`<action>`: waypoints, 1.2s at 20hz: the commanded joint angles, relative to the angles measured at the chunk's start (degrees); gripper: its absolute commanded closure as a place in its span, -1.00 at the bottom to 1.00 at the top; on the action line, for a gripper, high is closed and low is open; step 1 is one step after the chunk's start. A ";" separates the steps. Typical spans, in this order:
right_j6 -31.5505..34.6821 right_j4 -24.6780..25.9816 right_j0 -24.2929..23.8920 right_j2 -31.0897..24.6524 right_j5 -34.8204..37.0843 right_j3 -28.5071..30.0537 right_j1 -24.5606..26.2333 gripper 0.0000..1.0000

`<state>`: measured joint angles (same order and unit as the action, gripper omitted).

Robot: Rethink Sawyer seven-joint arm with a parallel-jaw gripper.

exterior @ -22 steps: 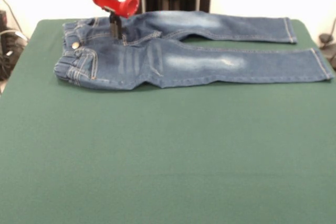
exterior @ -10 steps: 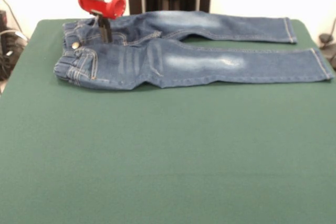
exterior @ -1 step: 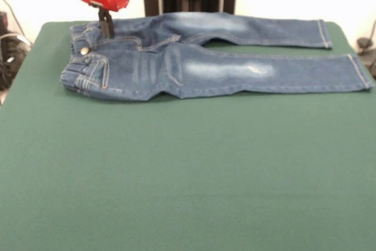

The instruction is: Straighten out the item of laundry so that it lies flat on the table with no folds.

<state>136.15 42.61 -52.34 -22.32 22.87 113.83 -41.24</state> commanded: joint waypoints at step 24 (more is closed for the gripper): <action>-6.32 12.03 6.48 -1.44 -7.17 -5.00 16.25 1.00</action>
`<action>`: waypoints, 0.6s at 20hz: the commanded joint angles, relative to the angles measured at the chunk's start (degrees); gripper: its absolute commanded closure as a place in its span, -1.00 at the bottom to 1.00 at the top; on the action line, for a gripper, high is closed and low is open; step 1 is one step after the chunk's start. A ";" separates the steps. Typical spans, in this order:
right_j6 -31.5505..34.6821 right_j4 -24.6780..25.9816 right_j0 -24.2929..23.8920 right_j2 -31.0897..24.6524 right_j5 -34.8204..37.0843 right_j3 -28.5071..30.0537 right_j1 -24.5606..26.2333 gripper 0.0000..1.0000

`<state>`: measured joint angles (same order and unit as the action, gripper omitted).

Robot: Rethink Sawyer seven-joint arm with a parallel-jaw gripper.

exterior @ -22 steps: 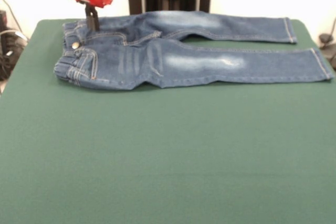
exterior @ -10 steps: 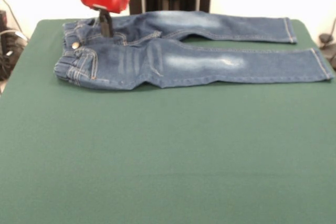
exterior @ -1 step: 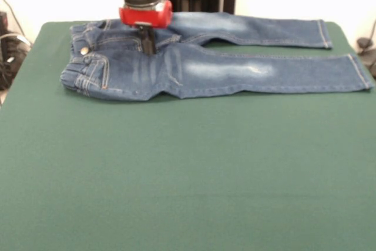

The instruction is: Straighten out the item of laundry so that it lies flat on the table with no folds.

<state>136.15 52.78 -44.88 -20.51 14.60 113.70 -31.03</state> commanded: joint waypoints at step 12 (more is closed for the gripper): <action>-22.21 -0.93 -12.23 -13.35 14.20 -8.22 5.73 1.00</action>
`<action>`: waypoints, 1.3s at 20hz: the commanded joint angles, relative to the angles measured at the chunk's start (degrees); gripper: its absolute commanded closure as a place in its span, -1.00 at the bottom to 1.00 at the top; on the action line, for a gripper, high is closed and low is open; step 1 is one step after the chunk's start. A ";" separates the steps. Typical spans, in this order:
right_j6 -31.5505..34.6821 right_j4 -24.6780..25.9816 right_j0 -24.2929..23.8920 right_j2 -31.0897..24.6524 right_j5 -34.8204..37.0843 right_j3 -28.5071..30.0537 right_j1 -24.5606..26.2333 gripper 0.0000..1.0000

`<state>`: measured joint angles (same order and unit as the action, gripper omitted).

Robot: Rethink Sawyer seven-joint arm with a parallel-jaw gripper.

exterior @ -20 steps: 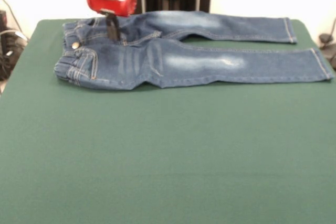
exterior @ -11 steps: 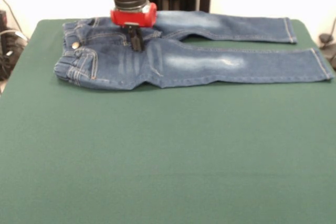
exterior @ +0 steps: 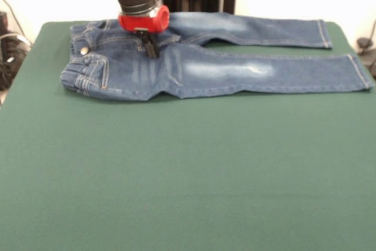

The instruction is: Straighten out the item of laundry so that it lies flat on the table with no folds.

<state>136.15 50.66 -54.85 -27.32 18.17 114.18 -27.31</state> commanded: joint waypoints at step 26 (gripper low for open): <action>-35.38 0.25 -12.85 -14.62 23.37 -8.53 -7.38 1.00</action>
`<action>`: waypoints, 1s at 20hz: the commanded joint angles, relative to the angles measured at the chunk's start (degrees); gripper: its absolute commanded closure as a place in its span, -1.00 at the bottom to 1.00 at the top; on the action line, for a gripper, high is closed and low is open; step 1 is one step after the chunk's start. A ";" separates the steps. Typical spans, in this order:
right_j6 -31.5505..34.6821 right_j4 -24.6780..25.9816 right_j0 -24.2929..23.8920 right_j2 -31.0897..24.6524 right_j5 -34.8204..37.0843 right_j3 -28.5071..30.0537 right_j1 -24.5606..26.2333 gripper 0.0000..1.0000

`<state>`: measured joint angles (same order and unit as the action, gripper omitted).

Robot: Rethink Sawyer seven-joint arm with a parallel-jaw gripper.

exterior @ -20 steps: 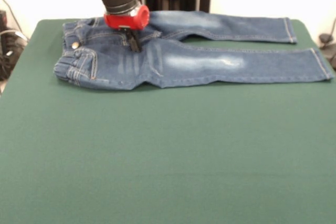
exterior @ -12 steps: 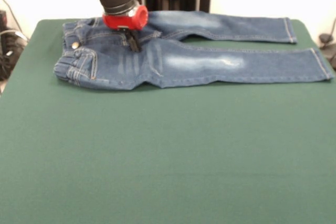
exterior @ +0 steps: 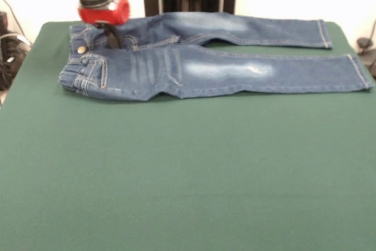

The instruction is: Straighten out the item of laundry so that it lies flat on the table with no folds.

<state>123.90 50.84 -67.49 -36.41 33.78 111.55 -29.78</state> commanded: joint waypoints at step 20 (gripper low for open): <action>-9.18 -0.12 6.13 -1.63 1.25 3.00 -8.65 1.00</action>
<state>118.38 51.80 -67.56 -36.50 35.14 109.93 -36.36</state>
